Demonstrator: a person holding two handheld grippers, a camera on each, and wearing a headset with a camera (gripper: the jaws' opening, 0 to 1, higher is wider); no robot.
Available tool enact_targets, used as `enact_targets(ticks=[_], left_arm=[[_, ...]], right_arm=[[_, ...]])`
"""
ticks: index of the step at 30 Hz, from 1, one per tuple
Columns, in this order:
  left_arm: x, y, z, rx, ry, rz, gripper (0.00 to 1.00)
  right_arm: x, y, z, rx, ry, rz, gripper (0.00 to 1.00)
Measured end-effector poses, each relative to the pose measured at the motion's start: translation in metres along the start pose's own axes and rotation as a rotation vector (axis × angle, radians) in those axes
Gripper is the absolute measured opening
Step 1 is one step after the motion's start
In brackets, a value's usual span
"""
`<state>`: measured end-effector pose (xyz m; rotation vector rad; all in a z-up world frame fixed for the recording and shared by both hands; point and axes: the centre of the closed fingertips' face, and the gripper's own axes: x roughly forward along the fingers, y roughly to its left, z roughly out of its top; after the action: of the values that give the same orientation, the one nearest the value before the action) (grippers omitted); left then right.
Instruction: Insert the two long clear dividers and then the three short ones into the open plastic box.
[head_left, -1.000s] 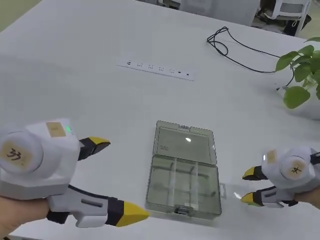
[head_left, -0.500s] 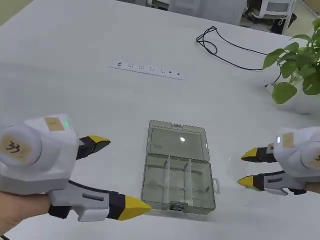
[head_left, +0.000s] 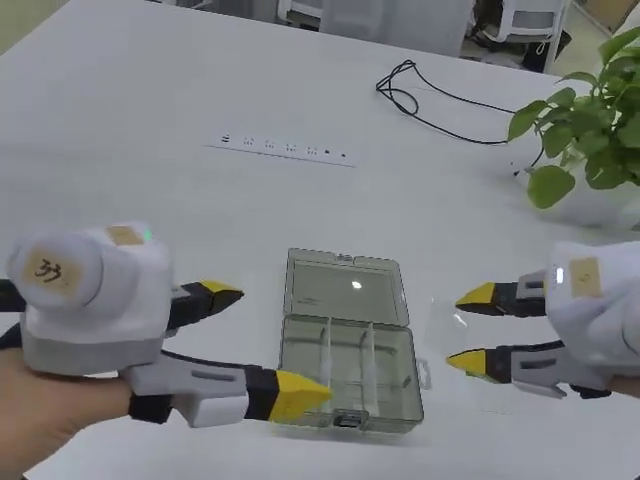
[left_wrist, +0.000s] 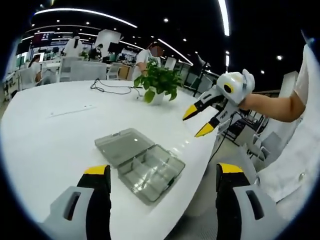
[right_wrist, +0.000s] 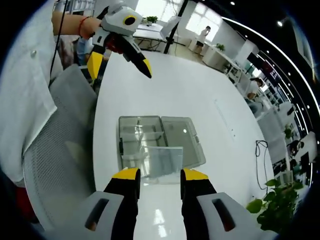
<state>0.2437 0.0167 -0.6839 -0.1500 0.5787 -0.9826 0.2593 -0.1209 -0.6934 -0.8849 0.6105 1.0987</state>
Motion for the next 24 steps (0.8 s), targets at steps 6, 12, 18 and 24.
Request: enact_targets(ticks=[6,12,18,24], left_arm=[[0.007,-0.006,0.010,-0.088,-0.029,-0.024,0.78],[0.017,-0.020,0.017,-0.224,-0.042,-0.076,0.70],[0.025,-0.030,0.025,-0.325,-0.066,-0.124,0.62],[0.032,-0.038,0.025,-0.405,-0.062,-0.170,0.51]], right_arm=[[-0.005,0.004,0.018,-0.010,-0.023,-0.014,0.33],[-0.009,0.008,0.028,-0.037,-0.023,-0.028,0.33],[-0.013,0.012,0.041,-0.036,-0.038,-0.038,0.33],[-0.014,0.017,0.046,-0.056,-0.036,-0.041,0.33]])
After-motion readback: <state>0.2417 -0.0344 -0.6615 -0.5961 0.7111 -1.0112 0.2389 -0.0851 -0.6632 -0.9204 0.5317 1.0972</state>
